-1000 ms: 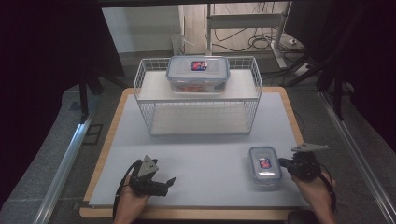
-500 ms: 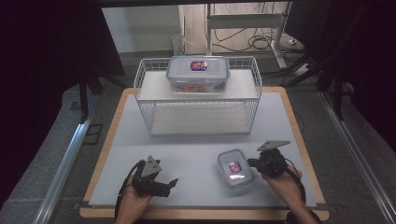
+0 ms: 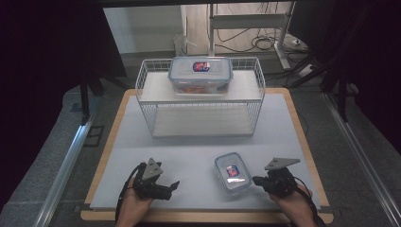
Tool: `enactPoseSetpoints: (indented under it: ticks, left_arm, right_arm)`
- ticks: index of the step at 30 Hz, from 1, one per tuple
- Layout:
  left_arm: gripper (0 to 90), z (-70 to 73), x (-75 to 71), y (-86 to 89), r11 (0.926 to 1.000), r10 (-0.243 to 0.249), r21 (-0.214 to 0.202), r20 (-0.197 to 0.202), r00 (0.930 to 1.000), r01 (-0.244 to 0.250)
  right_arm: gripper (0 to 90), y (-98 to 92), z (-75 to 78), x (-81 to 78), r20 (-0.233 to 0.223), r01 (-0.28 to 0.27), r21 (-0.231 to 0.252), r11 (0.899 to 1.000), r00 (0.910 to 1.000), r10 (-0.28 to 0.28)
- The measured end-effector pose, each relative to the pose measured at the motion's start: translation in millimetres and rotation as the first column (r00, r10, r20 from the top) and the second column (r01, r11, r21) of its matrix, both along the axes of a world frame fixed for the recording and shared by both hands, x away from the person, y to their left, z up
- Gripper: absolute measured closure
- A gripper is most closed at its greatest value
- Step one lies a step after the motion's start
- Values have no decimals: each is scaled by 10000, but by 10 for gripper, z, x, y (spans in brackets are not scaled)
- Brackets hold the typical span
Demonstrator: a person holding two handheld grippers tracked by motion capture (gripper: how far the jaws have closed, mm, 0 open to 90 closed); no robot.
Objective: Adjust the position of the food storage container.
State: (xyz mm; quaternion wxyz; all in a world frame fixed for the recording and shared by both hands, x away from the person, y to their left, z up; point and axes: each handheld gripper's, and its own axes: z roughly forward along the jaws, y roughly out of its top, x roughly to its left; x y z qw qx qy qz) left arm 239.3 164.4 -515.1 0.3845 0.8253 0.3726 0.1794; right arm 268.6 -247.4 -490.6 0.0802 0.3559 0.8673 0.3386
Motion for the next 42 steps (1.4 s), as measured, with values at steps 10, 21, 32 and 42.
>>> enactPoseSetpoints:
  ticks: [10,21,32,42]
  left_arm:
    - [65,-9,7,-11,10000,-46,-87,-101,9999,45]
    - [65,-24,42,-26,9996,-157,-223,-383,9991,149]
    - [45,-5,233,-113,9993,-284,-258,-730,9969,266]
    - [520,49,634,-232,9988,-113,-480,-424,9990,92]
  right_arm:
    - [897,152,-99,-151,-531,-712,-100,9974,9961,706]
    - [897,168,-145,234,-569,122,92,9999,9983,-117]
    - [897,225,-174,630,-589,640,293,9975,9963,-622]
    - [896,265,-126,673,-413,655,352,9972,9971,-640]
